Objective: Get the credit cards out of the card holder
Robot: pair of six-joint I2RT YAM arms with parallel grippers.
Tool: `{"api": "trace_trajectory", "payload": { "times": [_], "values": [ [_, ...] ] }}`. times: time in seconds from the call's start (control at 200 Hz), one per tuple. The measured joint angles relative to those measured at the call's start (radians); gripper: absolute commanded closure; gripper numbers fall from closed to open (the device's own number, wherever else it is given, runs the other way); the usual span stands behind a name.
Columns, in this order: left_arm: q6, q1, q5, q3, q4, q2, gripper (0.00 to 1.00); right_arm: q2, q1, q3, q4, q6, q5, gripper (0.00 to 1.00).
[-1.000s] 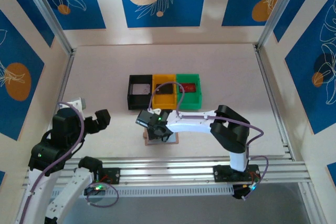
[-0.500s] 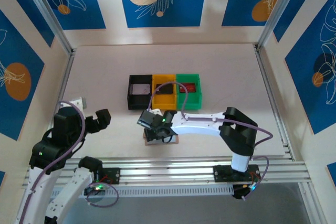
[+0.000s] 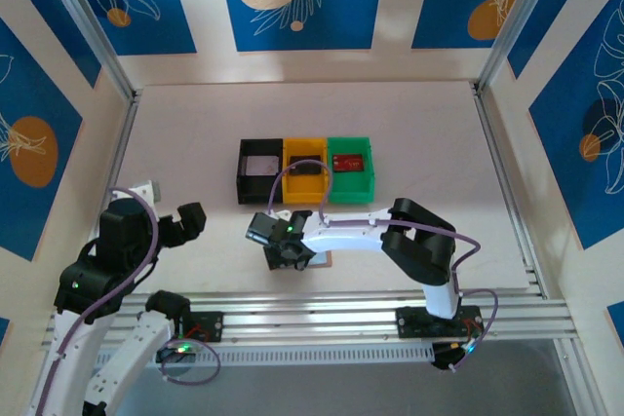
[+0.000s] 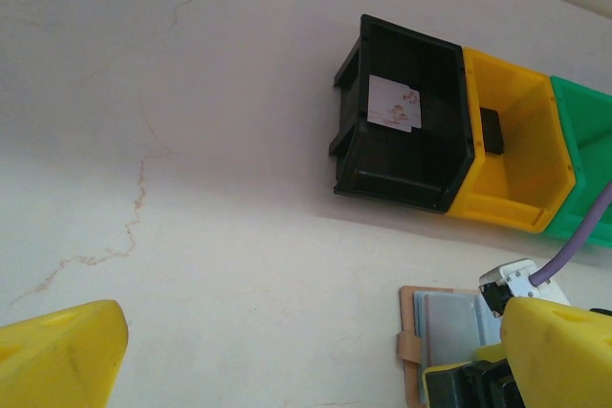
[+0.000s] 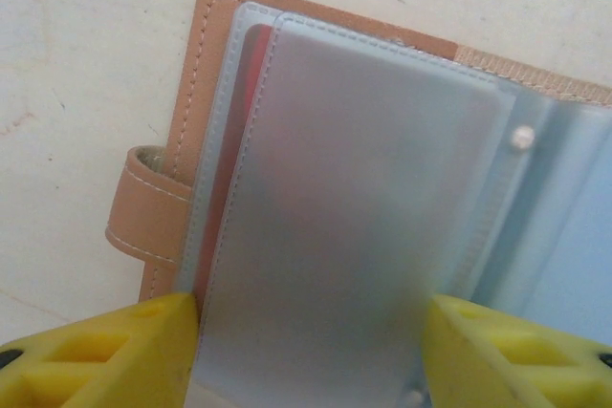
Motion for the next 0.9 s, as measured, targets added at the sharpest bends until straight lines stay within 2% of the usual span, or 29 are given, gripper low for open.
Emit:
{"api": "trace_trajectory", "payload": {
  "times": [0.21, 0.45, 0.535, 0.685, 0.9],
  "values": [
    [0.0, 0.0, 0.0, 0.0, 0.0, 0.0, 0.0, 0.0, -0.011, -0.003, 0.008, 0.015, -0.001, 0.5],
    [0.0, 0.0, 0.0, 0.0, 0.0, 0.0, 0.0, -0.023, -0.018, -0.034, 0.02, 0.023, 0.0, 0.69],
    [0.0, 0.0, 0.0, 0.0, 0.0, 0.0, 0.0, -0.037, -0.023, -0.047, 0.021, 0.027, -0.001, 0.73],
    [0.0, 0.0, 0.0, 0.0, 0.0, 0.001, 0.0, -0.095, -0.04, -0.095, 0.034, 0.027, -0.002, 0.75],
    [0.0, 0.0, 0.0, 0.0, 0.0, 0.005, 0.0, -0.211, -0.108, -0.206, 0.084, 0.049, -0.031, 0.74]
  ]
}}
